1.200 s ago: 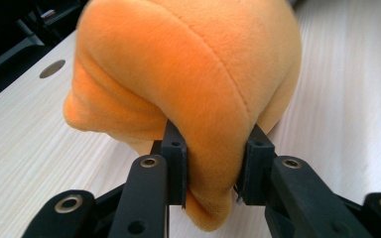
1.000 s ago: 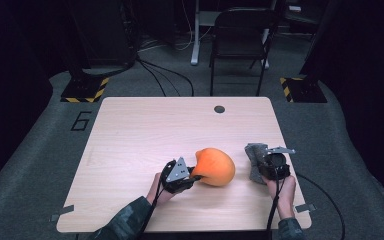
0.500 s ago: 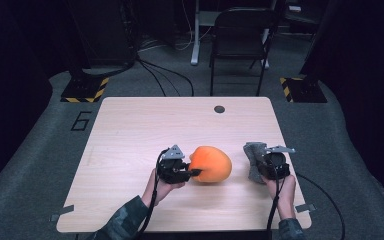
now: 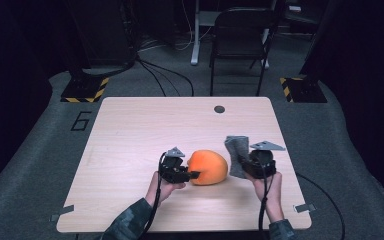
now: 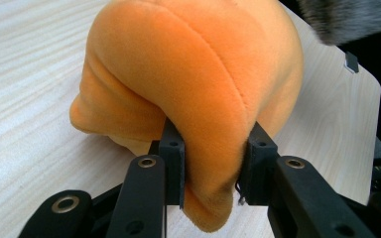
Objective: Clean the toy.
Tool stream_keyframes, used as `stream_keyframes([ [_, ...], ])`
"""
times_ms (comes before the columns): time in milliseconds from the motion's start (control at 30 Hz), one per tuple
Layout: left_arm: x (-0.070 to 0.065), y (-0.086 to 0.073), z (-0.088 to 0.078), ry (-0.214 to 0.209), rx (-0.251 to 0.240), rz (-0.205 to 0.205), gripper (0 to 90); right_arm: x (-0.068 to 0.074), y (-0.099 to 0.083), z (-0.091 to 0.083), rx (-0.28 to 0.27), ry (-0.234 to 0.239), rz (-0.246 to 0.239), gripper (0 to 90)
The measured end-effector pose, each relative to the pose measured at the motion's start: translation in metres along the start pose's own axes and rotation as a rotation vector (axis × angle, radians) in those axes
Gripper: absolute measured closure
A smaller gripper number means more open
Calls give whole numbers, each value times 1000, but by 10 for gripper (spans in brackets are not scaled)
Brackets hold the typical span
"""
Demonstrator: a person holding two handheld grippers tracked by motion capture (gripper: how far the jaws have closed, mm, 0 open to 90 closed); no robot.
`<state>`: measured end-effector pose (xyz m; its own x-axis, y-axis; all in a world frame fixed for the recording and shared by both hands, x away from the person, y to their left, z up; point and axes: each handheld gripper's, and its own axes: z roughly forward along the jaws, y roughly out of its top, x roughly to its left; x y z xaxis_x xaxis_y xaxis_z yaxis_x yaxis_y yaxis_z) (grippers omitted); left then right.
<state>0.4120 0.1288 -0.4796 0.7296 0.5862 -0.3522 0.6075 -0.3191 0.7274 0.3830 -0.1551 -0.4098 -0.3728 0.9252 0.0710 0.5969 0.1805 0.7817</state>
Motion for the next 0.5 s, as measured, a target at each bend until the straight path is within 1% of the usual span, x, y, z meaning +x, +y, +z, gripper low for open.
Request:
stream_keyframes([
  [33,-1,-1,0,5,2,10,690,29,10,-1,-8,38,-49,751],
  [67,-1,-2,0,4,-4,2,689,37,12,0,-11,52,-62,752],
  [100,-1,-2,0,4,-4,2,689,37,12,0,-11,52,-62,752],
  [133,-1,-2,-1,6,0,23,688,59,18,6,-8,96,-86,750],
  [167,0,-2,-1,5,1,35,687,64,20,9,-8,109,-91,748],
  [200,0,-3,-1,1,-6,38,685,70,20,14,-7,144,-66,745],
  [233,0,-3,-1,1,-6,38,685,70,20,14,-7,144,-66,745],
  [267,0,-3,-1,-11,-7,34,685,74,20,21,0,176,-45,745],
  [300,0,-4,0,-6,-16,33,685,78,18,30,25,173,-47,746],
  [333,-1,-5,0,-1,-12,29,685,80,10,43,42,171,-57,750],
  [367,1,-6,1,-4,-7,38,685,82,6,47,43,156,-72,752],
  [400,2,-7,2,-11,-8,37,685,83,2,50,37,126,-116,753],
  [467,2,-7,1,-17,-15,33,686,84,1,50,38,119,-117,754],
  [500,1,-6,1,-15,-15,44,685,84,2,47,36,97,-149,754],
])
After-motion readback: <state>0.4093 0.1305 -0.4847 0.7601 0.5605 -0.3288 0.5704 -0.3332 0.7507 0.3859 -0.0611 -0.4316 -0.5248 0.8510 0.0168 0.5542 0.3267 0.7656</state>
